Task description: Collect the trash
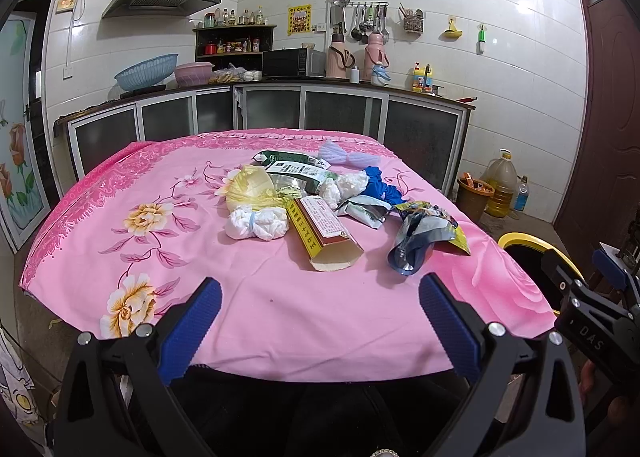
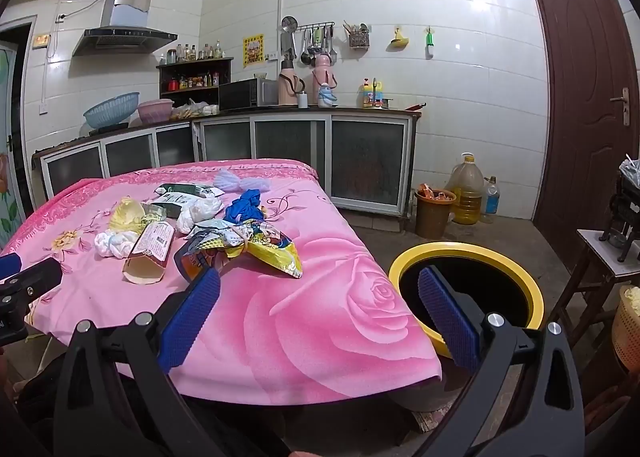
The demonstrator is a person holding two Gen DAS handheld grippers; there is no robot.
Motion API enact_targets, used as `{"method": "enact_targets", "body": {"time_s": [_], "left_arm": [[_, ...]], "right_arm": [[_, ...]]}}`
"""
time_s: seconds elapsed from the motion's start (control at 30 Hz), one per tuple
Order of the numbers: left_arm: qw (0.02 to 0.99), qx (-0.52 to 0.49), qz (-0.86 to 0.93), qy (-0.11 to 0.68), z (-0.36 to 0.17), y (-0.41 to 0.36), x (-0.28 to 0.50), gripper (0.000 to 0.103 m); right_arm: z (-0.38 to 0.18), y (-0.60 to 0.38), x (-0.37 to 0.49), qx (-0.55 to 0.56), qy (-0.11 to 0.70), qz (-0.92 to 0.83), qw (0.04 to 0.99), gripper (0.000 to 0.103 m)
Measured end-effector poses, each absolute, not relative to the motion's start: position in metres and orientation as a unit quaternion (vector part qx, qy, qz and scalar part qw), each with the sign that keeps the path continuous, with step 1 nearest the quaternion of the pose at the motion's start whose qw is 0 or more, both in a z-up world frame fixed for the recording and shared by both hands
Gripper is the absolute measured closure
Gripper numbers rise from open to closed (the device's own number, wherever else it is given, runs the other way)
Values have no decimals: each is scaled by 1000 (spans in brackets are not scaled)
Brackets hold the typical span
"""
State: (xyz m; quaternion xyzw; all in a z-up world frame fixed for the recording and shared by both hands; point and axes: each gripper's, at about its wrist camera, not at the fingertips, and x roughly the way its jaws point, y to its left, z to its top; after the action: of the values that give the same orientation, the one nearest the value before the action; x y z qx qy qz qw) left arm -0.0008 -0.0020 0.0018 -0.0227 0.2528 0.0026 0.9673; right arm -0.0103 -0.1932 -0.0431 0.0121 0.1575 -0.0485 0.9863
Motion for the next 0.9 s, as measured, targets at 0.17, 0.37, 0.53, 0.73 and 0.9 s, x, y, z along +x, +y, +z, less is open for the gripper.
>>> {"method": "enact_targets", "body": {"time_s": [0.17, 0.37, 0.53, 0.73, 0.9], "left_arm": [[968, -22, 2, 252, 2, -3, -1, 8], [968, -22, 2, 251, 2, -6, -1, 8], [968, -22, 2, 251, 2, -5, -1, 8], [968, -22, 2, 252, 2, -6, -1, 8], [967, -22, 2, 252, 2, -6, -2, 8]], "right_arm": [[-44, -194, -10, 13, 158, -48, 986, 8], [-44, -193, -9, 13, 158, -48, 986, 8], [-44, -194, -9, 13, 158, -48, 986, 8], [-44, -193, -9, 13, 159, -48, 986, 8], [-44, -193, -9, 13, 159, -49, 986, 8]]}}
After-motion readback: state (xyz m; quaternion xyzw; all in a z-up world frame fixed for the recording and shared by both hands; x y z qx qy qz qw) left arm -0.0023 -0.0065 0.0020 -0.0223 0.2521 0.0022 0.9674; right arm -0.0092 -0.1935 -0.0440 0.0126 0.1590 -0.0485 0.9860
